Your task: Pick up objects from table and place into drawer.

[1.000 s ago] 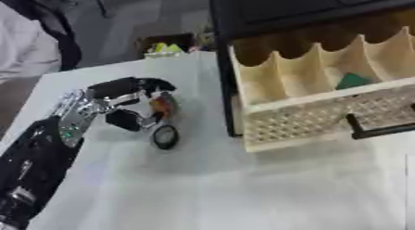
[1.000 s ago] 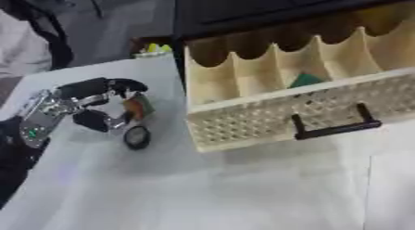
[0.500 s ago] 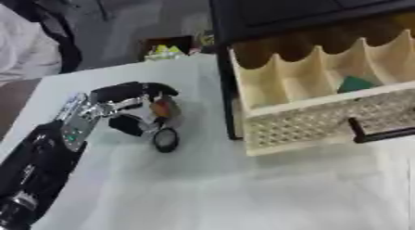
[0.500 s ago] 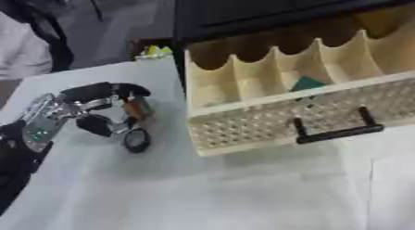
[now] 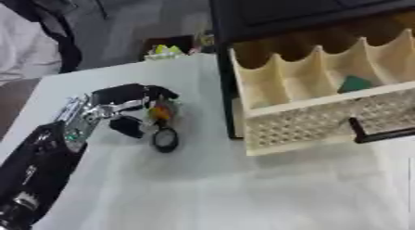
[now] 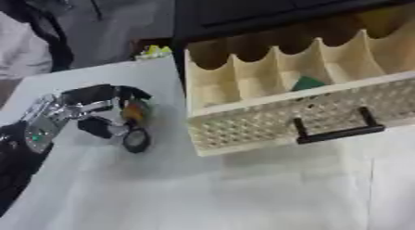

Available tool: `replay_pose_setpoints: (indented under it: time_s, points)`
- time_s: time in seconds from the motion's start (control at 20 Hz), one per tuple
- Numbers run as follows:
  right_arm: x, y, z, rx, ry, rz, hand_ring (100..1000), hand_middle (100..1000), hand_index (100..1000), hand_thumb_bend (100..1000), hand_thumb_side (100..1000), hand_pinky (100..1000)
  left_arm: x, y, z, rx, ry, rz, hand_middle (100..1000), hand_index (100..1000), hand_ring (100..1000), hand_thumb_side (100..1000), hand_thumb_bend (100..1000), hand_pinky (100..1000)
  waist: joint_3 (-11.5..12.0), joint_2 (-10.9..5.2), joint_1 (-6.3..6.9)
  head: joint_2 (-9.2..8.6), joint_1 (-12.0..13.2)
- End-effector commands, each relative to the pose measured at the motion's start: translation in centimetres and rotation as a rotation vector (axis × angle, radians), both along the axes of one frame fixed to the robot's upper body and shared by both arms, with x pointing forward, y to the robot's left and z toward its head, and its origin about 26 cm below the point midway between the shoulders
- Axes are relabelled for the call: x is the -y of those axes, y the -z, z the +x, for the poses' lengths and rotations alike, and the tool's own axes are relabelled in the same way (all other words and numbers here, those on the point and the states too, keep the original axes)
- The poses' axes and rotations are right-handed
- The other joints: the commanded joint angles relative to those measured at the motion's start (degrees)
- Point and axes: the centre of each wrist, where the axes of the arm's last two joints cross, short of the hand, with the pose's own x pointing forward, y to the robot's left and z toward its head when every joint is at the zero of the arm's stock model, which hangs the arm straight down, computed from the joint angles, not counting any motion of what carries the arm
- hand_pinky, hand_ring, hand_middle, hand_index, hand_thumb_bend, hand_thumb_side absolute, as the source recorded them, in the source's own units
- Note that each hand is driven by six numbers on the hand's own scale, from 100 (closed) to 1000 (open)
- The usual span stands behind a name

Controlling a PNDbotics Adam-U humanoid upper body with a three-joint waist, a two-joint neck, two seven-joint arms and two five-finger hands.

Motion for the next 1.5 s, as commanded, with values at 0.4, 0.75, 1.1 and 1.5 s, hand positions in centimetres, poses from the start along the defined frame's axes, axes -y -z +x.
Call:
replay_pose_setpoints:
  time_s: [0.4,0.75,1.1,1.5]
  points:
    - [0.2,-0.7,-0.5,0.036,-0.003,0.018,280,257,569,1000,727,100,-1.6,-0.8,-0.3,-0.027,0.105,0.215,844,1000,713,587,100,495,-0.1,-1.26,-0.37,-0.9,0.2]
    - [0.2,-0.6,-0.5,0.034,-0.001,0.027,279,256,567,1000,729,100,-1.9,-0.4,-0.3,0.011,0.096,0.199,679,1000,618,487,100,426,-0.2,-1.39,-0.45,-0.84,0.2]
    - [0.3,-0.4,-0.5,0.03,0.0,0.031,279,256,567,997,734,100,-2.3,-0.1,-0.3,0.038,0.093,0.167,570,1000,557,355,100,358,-0.1,-1.69,-0.54,-0.96,0.0]
    - [0.3,-0.2,-0.4,0.024,0.0,0.036,279,256,566,994,737,100,-2.6,0.3,-0.2,0.042,0.092,0.137,502,977,483,272,100,271,0.1,-2.16,-0.73,-0.66,-0.1]
